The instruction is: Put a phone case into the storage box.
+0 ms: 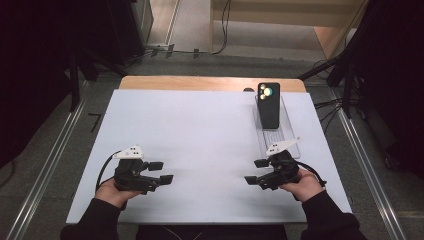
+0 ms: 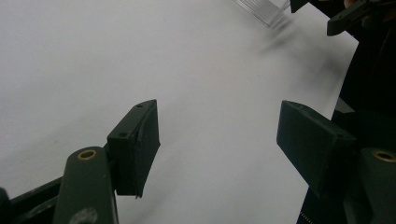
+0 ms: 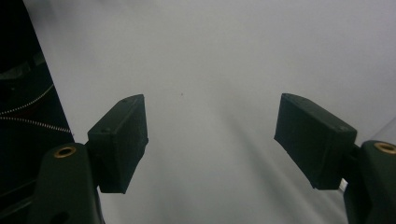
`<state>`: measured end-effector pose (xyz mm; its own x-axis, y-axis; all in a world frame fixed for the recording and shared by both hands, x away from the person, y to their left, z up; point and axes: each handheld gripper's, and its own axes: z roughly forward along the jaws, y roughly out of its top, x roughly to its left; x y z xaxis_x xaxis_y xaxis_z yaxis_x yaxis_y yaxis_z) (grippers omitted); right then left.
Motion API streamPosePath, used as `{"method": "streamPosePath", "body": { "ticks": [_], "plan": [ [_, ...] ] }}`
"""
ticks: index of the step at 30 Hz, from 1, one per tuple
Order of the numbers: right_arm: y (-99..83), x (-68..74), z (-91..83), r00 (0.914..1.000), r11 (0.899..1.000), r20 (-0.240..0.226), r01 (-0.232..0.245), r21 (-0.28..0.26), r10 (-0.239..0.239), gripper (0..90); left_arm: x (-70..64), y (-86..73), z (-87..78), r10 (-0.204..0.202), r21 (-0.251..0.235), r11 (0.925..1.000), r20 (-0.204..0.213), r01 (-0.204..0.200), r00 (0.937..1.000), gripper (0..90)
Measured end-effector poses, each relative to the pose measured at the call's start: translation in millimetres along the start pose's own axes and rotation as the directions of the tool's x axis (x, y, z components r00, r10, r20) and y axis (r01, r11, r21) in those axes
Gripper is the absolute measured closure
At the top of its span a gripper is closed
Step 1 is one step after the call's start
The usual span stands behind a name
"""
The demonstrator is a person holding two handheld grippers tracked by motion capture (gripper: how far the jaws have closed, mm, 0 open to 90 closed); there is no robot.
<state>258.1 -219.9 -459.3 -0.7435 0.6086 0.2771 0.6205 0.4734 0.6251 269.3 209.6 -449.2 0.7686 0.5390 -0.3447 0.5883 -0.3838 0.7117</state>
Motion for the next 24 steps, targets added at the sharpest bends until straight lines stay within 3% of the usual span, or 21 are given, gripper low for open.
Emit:
{"method": "streamPosePath", "body": {
  "ticks": [14,24],
  "plan": [
    [-23.6,-10.5,-11.6,0.9982,0.999,0.036,-0.048,0.014,0.048,23.8,0.0,-4.1,2.2,-0.006,0.010,0.9999,0.005,0.006,1.0000,30.1],
    [-25.9,-12.2,-10.7,0.9982,0.999,0.043,-0.043,0.019,0.042,23.8,1.8,-4.1,2.9,-0.012,0.014,0.9998,0.007,0.012,0.9999,30.1]
  ]
}}
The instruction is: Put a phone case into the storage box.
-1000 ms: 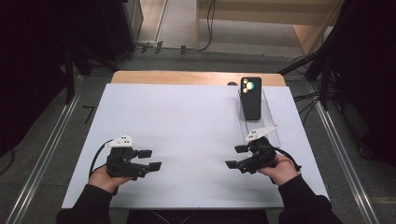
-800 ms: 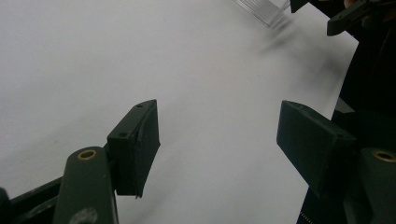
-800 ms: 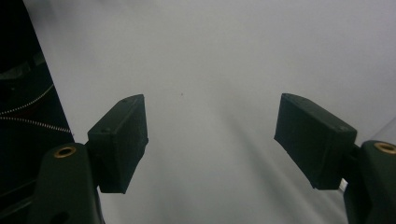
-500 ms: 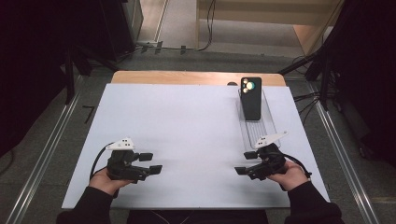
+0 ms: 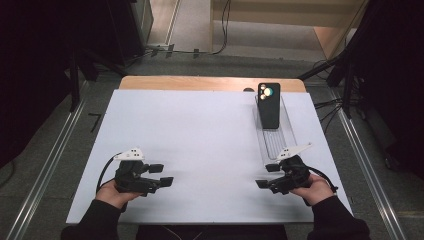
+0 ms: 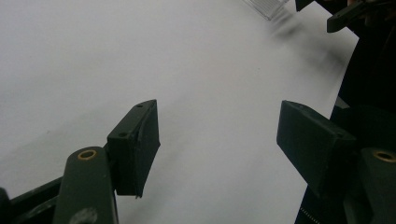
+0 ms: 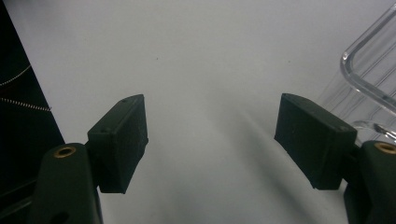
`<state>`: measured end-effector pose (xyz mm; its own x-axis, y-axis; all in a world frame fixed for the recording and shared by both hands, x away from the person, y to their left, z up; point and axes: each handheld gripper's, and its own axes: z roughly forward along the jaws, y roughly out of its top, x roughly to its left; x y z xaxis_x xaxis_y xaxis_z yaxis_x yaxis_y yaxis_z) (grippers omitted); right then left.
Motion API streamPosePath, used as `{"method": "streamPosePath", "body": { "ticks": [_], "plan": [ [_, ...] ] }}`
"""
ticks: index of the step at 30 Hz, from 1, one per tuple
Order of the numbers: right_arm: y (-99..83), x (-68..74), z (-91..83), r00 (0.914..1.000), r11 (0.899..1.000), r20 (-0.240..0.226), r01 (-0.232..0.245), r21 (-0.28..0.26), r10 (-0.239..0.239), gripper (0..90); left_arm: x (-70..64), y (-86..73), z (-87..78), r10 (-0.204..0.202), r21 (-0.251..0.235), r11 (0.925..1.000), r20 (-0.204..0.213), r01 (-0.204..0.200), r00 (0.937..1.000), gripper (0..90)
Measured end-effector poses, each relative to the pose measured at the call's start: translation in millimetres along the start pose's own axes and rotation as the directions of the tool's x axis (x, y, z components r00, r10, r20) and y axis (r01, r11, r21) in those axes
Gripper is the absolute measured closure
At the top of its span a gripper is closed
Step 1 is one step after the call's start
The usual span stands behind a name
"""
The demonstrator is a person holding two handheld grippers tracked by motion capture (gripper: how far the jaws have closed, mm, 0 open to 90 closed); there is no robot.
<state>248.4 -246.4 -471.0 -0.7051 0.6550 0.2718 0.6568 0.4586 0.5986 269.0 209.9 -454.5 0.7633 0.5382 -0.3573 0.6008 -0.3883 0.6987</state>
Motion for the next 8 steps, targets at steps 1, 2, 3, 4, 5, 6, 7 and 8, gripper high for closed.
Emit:
{"method": "streamPosePath", "body": {
  "ticks": [1,2,3,4,5,6,7,8],
  "plan": [
    [-0.1,-0.1,0.2,1.0000,1.000,-0.001,0.001,0.000,-0.001,23.8,0.0,0.1,0.2,0.002,0.001,1.0000,-0.001,-0.002,1.0000,30.1],
    [-0.1,-0.1,0.5,1.0000,1.000,-0.002,0.001,0.001,-0.001,23.8,0.0,0.1,0.4,0.002,0.002,1.0000,-0.001,-0.002,1.0000,30.1],
    [-0.1,-0.4,0.9,1.0000,1.000,-0.003,0.003,0.002,-0.003,23.8,0.0,0.1,0.6,0.001,0.002,1.0000,0.002,-0.001,1.0000,30.1],
    [-0.1,-0.7,1.1,1.0000,1.000,-0.005,0.004,0.003,-0.004,23.8,0.1,0.1,0.7,0.001,0.003,1.0000,0.002,-0.001,1.0000,30.1],
    [-0.1,-1.0,1.1,1.0000,1.000,-0.006,0.004,0.007,-0.004,23.8,0.1,0.3,0.7,0.000,0.004,1.0000,0.002,0.000,1.0000,30.1],
    [-0.2,-1.3,1.2,1.0000,1.000,-0.007,0.004,0.009,-0.004,23.7,0.1,0.4,0.7,-0.002,0.004,1.0000,0.001,0.002,1.0000,30.1],
    [-0.2,-1.4,1.3,1.0000,1.000,-0.008,0.002,0.009,-0.002,23.3,0.1,0.4,0.7,-0.003,0.003,1.0000,0.002,0.003,1.0000,30.1],
    [-0.1,-1.8,1.4,0.9999,1.000,-0.011,-0.001,0.010,0.002,22.3,0.1,0.4,0.6,-0.003,0.002,1.0000,0.003,0.003,1.0000,30.1]
  ]
}}
